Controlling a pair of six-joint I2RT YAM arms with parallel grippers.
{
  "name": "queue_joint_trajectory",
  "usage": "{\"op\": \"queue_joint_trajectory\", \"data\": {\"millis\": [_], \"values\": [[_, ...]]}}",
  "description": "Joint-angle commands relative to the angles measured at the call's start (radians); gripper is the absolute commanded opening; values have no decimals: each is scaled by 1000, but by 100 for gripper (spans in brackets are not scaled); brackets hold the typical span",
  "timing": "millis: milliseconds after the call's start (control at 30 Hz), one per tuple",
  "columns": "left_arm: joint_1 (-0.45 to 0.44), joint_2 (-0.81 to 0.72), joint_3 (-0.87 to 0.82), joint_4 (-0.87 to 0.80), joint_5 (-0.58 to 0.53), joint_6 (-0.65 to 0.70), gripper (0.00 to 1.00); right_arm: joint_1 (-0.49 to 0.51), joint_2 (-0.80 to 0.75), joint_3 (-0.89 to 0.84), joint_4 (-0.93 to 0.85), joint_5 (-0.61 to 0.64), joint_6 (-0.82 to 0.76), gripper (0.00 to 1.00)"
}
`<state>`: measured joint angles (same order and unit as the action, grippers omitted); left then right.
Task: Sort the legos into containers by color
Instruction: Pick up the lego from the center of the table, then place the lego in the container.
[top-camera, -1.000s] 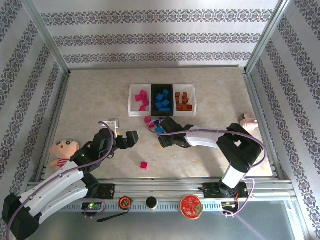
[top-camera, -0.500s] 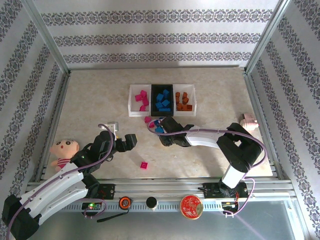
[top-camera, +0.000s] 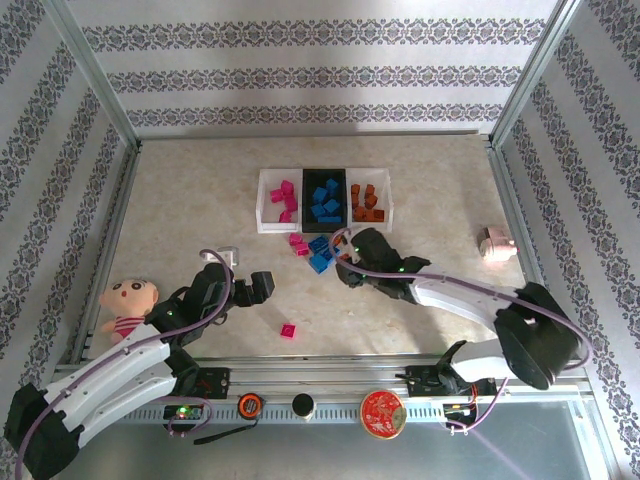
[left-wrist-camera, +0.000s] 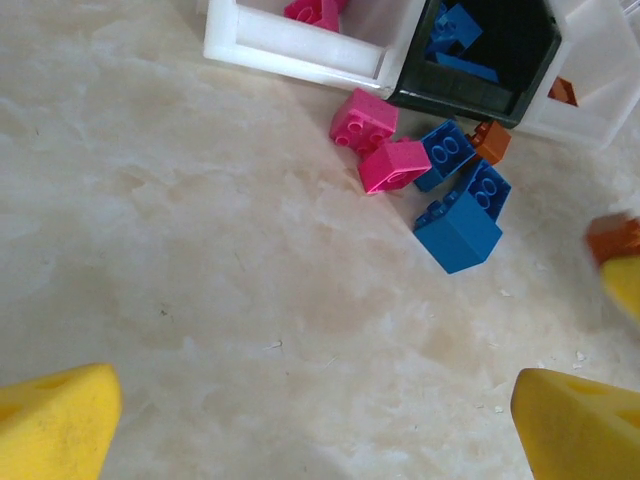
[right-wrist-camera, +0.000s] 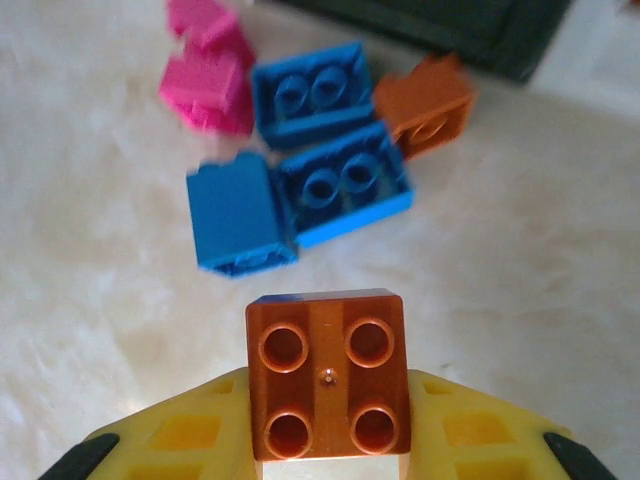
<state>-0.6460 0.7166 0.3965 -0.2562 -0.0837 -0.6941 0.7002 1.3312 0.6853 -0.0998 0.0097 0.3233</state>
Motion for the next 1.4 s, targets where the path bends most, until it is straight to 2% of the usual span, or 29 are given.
{"op": "queue_joint_trajectory", "data": {"millis": [0,133,267,467,633,800,933,1133,1233,1367], "values": [[11,18,-4,24,-4,-2,100,-71,-43,41,-30,-10,23,27],[10,45,1,24,6,-3,100,-167,14,131,-28,1,39,27],[11,41,4,18,17,-2,100,-246,141,252,-29,20,52,27],[10,23,8,-9,23,5,100,-295,322,446,-79,68,70,31],[11,32,10,-14,32,5,100,-310,438,573,-114,93,83,40],[11,53,23,-27,52,18,100,-330,506,684,-167,104,88,64],[11,79,40,-43,79,35,100,-332,482,675,-168,92,90,69],[-3,178,82,-71,194,73,98,-295,378,535,-124,73,101,69],[-72,250,100,-94,189,80,96,-266,334,452,-104,69,106,70],[-227,370,151,-143,88,86,92,-241,285,350,-78,63,120,70]]}}
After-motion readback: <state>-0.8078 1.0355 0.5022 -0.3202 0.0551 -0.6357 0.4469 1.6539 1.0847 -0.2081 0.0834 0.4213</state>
